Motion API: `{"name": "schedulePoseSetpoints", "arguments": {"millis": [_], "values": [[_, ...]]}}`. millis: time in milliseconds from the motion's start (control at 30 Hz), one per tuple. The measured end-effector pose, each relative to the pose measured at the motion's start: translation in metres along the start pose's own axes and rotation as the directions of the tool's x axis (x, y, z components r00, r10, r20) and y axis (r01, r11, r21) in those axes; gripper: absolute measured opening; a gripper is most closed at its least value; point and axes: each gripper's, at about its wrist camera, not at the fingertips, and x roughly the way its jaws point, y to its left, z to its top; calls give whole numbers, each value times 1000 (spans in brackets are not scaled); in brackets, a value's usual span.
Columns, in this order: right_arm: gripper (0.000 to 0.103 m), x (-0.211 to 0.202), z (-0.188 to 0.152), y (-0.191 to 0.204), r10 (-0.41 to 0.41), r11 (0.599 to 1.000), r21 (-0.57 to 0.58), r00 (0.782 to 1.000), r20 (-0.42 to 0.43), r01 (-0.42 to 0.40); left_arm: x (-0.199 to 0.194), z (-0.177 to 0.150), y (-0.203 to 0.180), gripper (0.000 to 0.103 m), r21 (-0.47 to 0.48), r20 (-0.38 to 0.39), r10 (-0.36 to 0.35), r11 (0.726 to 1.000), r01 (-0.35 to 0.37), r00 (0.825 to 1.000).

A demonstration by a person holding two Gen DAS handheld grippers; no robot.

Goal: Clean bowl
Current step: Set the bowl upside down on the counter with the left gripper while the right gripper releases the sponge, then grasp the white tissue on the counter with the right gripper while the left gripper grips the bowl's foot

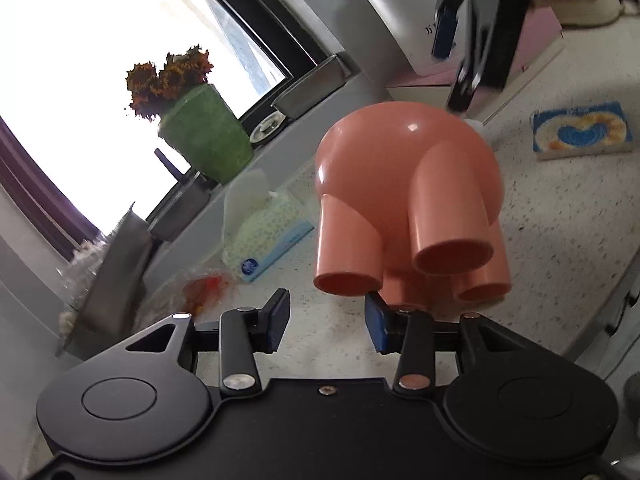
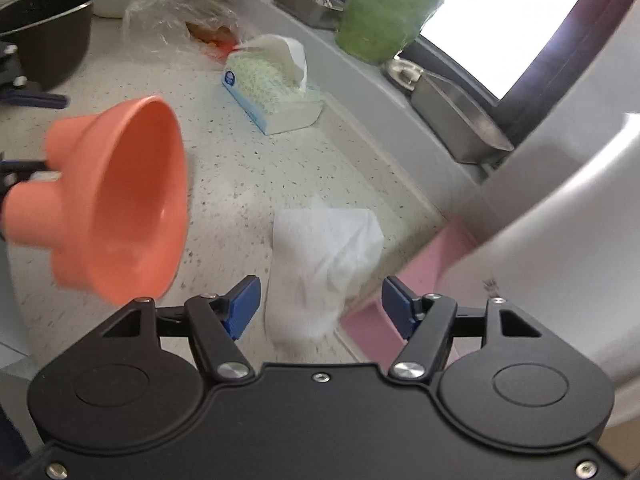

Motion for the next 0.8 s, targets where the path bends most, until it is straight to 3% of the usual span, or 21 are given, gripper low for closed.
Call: {"name": "schedulePoseSetpoints", "arguments": {"millis": [167, 267, 367, 467, 533, 567, 600, 633, 667, 700, 733, 800], "values": [[72, 29, 13, 4, -5, 1000, 1, 1000, -23, 5, -11, -4, 17, 41, -154, -38, -89, 985, 82, 995], [72, 34, 18, 5, 3, 1000, 5, 1000, -25, -3, -21, -6, 47, 42, -406, 1, -252, 884, 231, 968], [72, 39, 19, 11, 13, 1000, -19, 1000, -28, -14, -24, -7, 73, 50, -587, 98, -344, 738, 334, 934], [72, 43, 19, 15, 17, 999, -29, 999, -34, -18, -8, -12, 87, 51, -717, 99, -369, 618, 323, 924], [72, 44, 19, 15, 15, 999, -32, 999, -37, -16, 8, -22, 91, 51, -787, 82, -410, 533, 311, 908], [72, 45, 19, 14, 11, 999, -32, 999, -37, -12, 13, -26, 94, 51, -818, 96, -437, 477, 321, 894], [72, 44, 19, 13, 6, 999, -31, 999, -38, -7, 17, -33, 97, 51, -860, 126, -469, 387, 332, 874], [72, 44, 19, 12, -1, 1000, -30, 999, -38, 0, 18, -38, 99, 51, -879, 145, -472, 343, 332, 870], [72, 44, 19, 11, -3, 1000, -28, 999, -37, 2, 19, -45, 101, 51, -904, 180, -474, 266, 335, 862], [72, 44, 18, 10, -6, 1000, -24, 999, -39, 5, 22, -53, 104, 51, -926, 232, -469, 161, 341, 852], [72, 43, 17, 8, -8, 1000, -20, 999, -40, 7, 24, -60, 107, 51, -936, 274, -462, 72, 343, 844], [72, 44, 15, 7, -10, 1000, -16, 999, -46, 10, 28, -68, 109, 51, -938, 323, -450, -37, 344, 833]]}}
